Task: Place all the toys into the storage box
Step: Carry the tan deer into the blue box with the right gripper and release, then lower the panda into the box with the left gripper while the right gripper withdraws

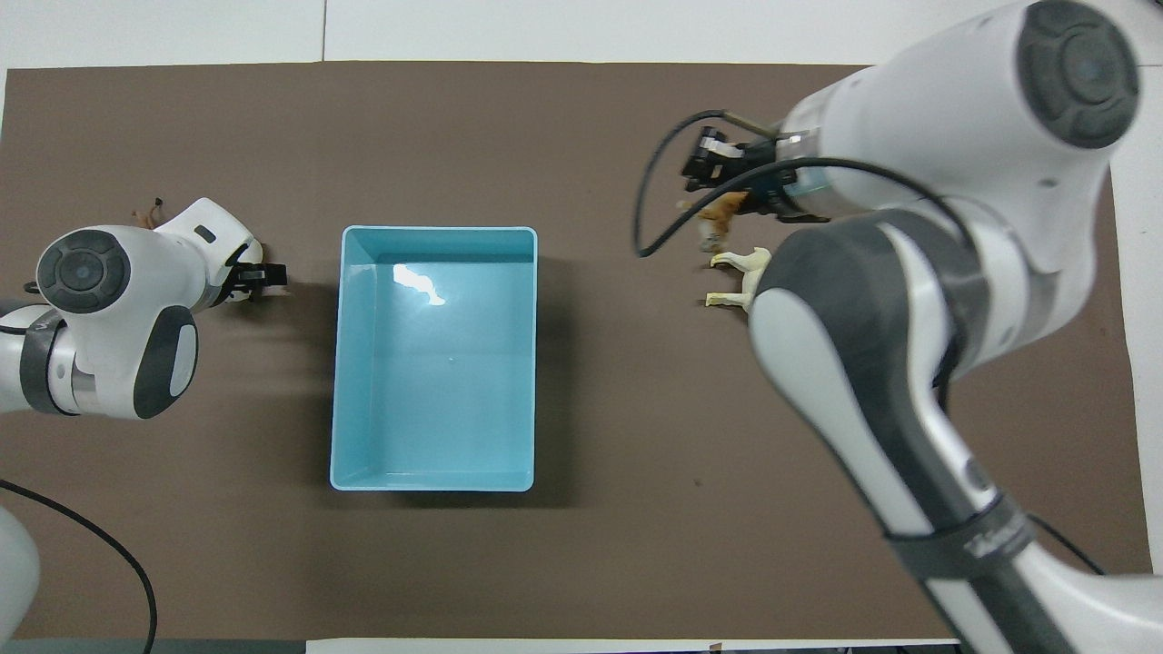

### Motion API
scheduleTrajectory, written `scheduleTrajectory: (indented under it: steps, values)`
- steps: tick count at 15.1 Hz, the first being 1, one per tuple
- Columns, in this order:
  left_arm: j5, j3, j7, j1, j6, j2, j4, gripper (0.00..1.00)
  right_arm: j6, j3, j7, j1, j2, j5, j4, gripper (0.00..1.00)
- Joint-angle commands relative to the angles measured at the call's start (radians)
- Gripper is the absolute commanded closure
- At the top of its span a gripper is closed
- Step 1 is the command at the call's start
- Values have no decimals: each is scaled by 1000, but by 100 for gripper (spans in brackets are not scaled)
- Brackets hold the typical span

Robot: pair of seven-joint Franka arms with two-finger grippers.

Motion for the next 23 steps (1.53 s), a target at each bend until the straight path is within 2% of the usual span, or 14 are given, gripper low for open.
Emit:
scheduleTrajectory:
  steps: [1, 2, 5, 7, 8, 9, 11, 13, 16, 19, 21, 23]
  values:
    - [-19, 1, 12, -3, 23, -4, -14, 86, 158, -6, 114, 89, 27, 15, -56, 100]
    - [-21, 1, -10, -6, 19, -6, -14, 100, 198, -6, 117, 109, 44, 15, -65, 100]
    - [-22, 1, -33, -8, 16, -6, -11, 100, 313, -5, 179, 161, 99, 40, -67, 100]
    - [-22, -1, -33, -5, 9, -7, -7, 100, 319, -5, 188, 195, 118, 41, -75, 100]
    - [-22, -2, -31, -2, -18, -9, 1, 100, 309, -5, 208, 196, 116, 40, -81, 13]
    - [-24, -5, -31, 1, -71, -16, 33, 100, 298, -5, 257, 209, 113, 41, -87, 0]
    - [-66, -9, -36, -11, -199, -27, 125, 100, 292, -6, 349, 222, 112, 40, -82, 0]
    - [-116, -12, -36, -32, -343, -38, 225, 100, 254, -9, 358, 219, 109, 40, -73, 0]
    - [-168, -33, -41, -48, -492, -71, 317, 100, 58, -38, 319, 161, 70, -7, -59, 0]
    - [-196, -79, -170, -88, -576, -137, 326, 100, -151, -40, 26, 37, 35, -113, -65, 0]
    - [-194, -91, -299, -172, -604, -154, 319, 100, -193, -43, -114, -26, 30, -118, -84, 0]
    - [-196, -93, -405, -253, -610, -173, 288, 100, -181, -43, -236, -101, 11, -147, -146, 0]
